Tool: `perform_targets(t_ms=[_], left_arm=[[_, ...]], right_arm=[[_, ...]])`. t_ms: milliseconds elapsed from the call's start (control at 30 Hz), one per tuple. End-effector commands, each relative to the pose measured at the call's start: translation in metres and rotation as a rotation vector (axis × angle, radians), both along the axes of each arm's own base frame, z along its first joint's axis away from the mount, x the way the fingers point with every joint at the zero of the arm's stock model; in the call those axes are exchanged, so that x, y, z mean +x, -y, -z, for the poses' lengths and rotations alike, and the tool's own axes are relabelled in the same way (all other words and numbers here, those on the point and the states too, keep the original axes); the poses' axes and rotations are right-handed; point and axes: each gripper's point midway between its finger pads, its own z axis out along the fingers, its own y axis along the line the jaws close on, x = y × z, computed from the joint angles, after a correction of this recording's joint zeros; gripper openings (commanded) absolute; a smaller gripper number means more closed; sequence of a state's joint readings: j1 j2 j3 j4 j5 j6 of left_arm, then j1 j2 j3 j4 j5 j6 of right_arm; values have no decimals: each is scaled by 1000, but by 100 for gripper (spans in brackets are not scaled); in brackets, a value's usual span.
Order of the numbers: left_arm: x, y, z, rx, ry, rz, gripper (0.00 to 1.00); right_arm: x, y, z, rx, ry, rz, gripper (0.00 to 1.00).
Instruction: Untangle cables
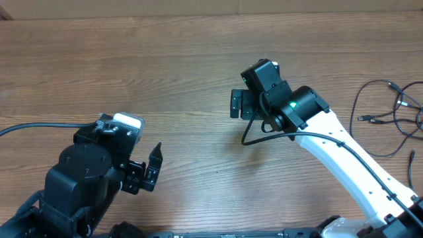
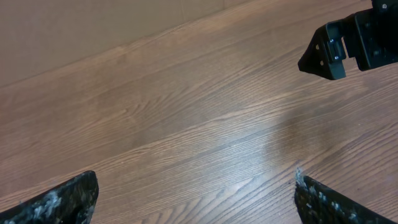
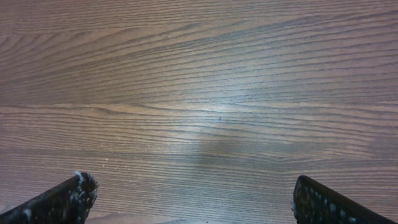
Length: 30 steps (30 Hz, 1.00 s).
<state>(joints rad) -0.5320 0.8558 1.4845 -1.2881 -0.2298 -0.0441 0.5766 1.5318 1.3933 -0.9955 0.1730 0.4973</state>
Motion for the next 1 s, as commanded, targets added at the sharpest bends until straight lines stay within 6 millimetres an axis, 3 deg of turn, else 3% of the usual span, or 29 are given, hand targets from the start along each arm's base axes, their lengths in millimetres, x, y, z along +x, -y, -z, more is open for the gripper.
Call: perform_targets(t_ms=[0,433,600,633,700,867,967], left_arm=[[1,-2,-3,15,12,-5,100],[2,0,7,29,-11,4,100],[5,1,42,86,-83,11,100],[8,5,61,84,-106,19,100],[13,13,81,54,-107,38,100],[47,24,121,-81,39,23,100],[60,25,129,-180,161,32,100]], right_arm=[[3,0,-5,-1,19,13,100],[3,0,-5,-1,19,13,100],[3,0,-5,-1,19,13,100],[3,0,-5,-1,19,13,100],[3,0,-5,-1,19,13,100],[3,0,-5,-1,19,13,100],[3,0,-5,-1,19,13,100]])
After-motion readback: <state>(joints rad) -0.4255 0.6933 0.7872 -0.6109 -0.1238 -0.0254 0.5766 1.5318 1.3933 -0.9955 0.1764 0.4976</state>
